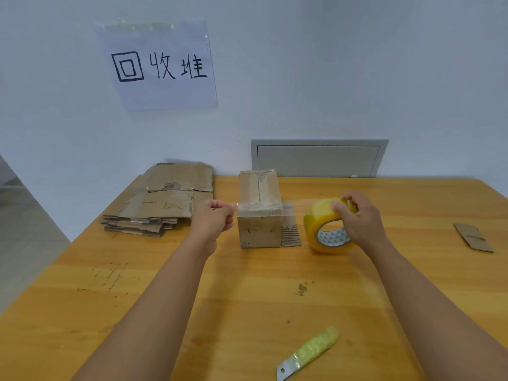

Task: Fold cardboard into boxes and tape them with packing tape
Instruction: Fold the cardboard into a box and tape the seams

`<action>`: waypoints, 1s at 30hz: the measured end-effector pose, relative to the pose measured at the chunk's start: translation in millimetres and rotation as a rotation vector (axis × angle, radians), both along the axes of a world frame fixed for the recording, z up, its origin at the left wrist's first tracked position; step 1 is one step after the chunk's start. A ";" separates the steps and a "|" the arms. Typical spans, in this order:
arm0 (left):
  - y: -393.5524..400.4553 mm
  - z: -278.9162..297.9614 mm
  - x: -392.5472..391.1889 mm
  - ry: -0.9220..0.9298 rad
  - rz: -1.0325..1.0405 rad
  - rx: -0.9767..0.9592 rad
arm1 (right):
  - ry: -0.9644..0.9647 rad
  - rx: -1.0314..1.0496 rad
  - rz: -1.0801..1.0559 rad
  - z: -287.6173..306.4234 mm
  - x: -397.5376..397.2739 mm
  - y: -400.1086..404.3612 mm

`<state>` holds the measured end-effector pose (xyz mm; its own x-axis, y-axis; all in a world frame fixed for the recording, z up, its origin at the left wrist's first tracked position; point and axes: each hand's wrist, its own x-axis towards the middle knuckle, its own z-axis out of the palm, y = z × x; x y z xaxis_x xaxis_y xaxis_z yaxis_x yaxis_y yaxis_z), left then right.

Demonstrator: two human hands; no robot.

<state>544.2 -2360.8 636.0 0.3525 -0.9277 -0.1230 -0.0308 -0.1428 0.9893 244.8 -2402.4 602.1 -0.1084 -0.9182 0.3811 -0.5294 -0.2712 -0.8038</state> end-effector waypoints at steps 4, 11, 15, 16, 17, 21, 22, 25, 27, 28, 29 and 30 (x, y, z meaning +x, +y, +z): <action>-1.9 -3.2 0.1 0.020 -0.002 0.015 | 0.001 -0.001 0.005 -0.8 0.0 -1.7; -1.8 -5.4 -4.0 0.104 0.004 0.094 | 0.021 0.019 0.014 -8.3 0.1 -2.4; -3.3 -2.5 -15.1 0.039 0.016 0.117 | 0.017 0.034 0.012 -8.3 -1.9 -0.9; -4.9 -2.6 -16.8 -0.003 0.026 0.108 | 0.016 0.043 0.011 -8.0 -2.4 -1.0; -6.3 -2.8 -18.2 -0.048 0.034 0.090 | 0.015 0.051 0.011 -7.9 -3.0 -0.8; -4.6 -11.8 -19.1 -0.502 0.047 -0.105 | 0.021 0.072 0.015 -7.1 -3.3 0.3; 0.3 -13.0 -20.3 -0.623 0.047 -0.190 | 0.019 0.074 0.017 -6.8 -2.6 0.7; 12.6 -21.9 -25.4 -0.859 -0.026 -0.454 | 0.021 0.072 0.024 -6.5 -0.7 1.4; 17.6 -29.2 -31.3 -1.039 -0.181 -0.465 | 0.033 0.071 0.022 -6.8 -0.9 0.8; 18.6 -33.1 -33.5 -1.140 -0.232 -0.446 | 0.040 0.075 0.017 -6.9 -1.0 0.5; 18.5 -36.5 -34.9 -1.233 -0.247 -0.444 | 0.047 0.079 0.011 -7.1 -1.3 0.6; 17.6 -38.5 -36.4 -1.301 -0.235 -0.448 | 0.055 0.083 0.004 -7.0 -1.5 1.0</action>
<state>507.8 -2343.2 597.5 -0.1839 -0.8534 0.4878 -0.9308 0.3106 0.1925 243.2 -2401.4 595.1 -0.0857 -0.9471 0.3091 -0.5721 -0.2072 -0.7936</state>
